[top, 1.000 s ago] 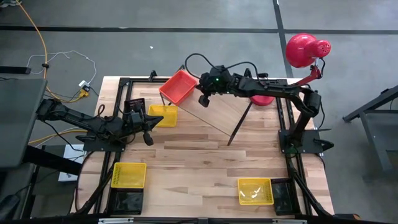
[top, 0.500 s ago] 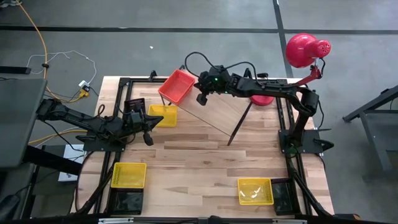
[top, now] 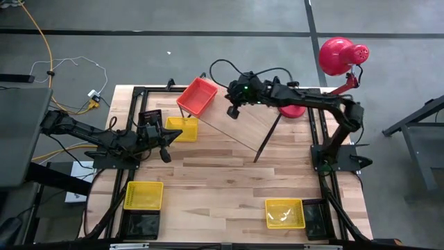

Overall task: Stack baskets on shelf by color
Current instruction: Put the bottom right yellow bin on the shelf

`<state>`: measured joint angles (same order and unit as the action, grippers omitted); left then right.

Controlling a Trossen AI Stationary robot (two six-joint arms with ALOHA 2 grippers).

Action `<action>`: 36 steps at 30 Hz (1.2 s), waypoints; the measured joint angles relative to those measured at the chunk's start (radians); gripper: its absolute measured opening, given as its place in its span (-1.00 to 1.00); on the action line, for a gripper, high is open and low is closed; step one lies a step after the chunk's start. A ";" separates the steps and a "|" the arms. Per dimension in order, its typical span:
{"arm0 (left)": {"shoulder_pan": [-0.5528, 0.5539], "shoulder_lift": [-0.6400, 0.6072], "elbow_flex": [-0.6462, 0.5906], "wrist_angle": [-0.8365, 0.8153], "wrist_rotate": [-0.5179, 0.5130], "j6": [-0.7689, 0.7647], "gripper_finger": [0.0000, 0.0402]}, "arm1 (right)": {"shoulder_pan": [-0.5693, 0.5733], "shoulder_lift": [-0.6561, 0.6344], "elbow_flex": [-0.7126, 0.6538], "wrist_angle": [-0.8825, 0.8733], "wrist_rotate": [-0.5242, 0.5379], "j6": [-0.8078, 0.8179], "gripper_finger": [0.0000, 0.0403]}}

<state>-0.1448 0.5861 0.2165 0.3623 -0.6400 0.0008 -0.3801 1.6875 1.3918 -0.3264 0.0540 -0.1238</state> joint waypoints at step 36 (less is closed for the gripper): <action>0.000 0.000 0.000 -0.002 0.008 -0.042 -1.00 | 1.201 -0.289 0.000 -0.901 0.197 1.463 -1.00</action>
<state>-0.1444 0.5861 0.2165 0.3603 -0.6319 -0.0411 0.8207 1.3986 1.3922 -1.2273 0.2513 1.3391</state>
